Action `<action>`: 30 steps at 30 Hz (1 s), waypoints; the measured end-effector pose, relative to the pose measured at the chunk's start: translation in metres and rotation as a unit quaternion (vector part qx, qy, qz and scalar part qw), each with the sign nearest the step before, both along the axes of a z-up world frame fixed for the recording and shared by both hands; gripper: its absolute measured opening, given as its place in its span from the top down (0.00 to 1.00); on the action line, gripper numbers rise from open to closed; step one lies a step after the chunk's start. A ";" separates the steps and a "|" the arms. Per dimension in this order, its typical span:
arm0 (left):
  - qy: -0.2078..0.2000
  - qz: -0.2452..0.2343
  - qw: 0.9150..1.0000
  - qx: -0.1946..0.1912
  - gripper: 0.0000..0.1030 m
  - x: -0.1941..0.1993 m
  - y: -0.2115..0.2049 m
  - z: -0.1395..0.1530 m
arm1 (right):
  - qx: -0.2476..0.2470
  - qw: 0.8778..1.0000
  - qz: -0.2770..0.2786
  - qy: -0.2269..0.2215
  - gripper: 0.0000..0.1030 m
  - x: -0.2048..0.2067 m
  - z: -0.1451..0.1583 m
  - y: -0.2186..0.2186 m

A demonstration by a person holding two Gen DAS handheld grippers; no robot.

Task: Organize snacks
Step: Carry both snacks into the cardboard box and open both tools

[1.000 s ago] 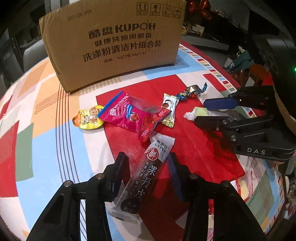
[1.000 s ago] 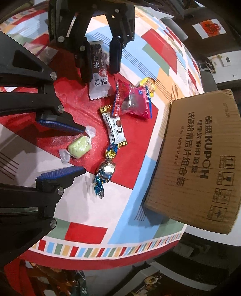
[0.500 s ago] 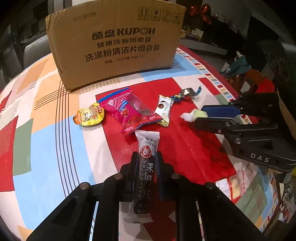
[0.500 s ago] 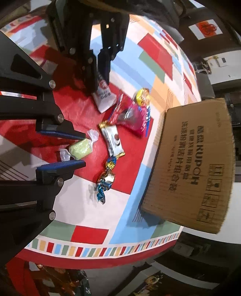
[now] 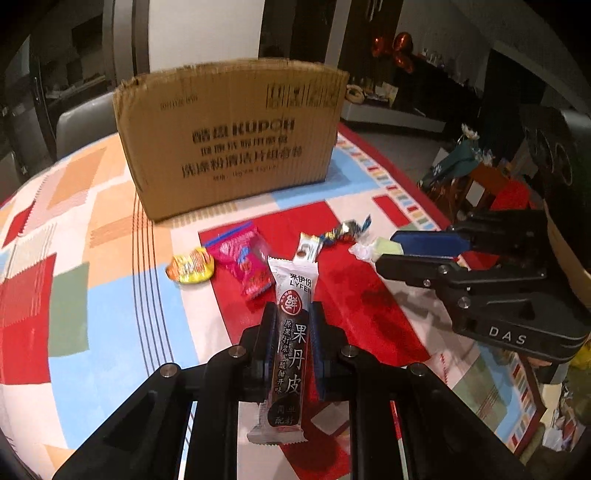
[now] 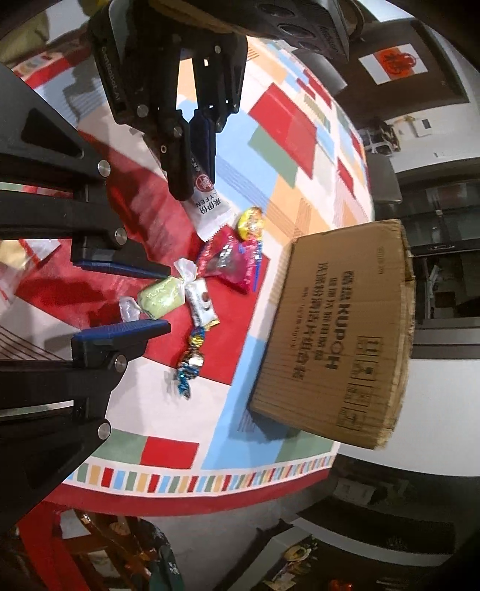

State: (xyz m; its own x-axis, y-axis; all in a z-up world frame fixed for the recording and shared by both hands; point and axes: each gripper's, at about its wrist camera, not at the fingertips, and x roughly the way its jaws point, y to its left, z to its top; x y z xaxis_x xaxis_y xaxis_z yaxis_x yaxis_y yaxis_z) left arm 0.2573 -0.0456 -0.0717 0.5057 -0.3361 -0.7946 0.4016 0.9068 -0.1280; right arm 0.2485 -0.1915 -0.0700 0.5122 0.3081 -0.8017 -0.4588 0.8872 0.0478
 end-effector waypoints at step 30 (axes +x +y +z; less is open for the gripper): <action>-0.158 0.022 0.987 -0.024 0.83 0.077 0.005 0.139 | 0.059 0.989 -0.037 -0.133 0.77 0.055 0.121 -0.003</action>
State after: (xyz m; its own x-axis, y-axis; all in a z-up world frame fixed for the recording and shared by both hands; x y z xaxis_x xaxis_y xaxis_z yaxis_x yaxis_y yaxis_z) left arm 0.3348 -0.0408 0.0677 0.7409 -0.3421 -0.5779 0.3895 0.9199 -0.0452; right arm 0.3037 -0.1943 0.0507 0.7246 0.3457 -0.5962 -0.4040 0.9140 0.0390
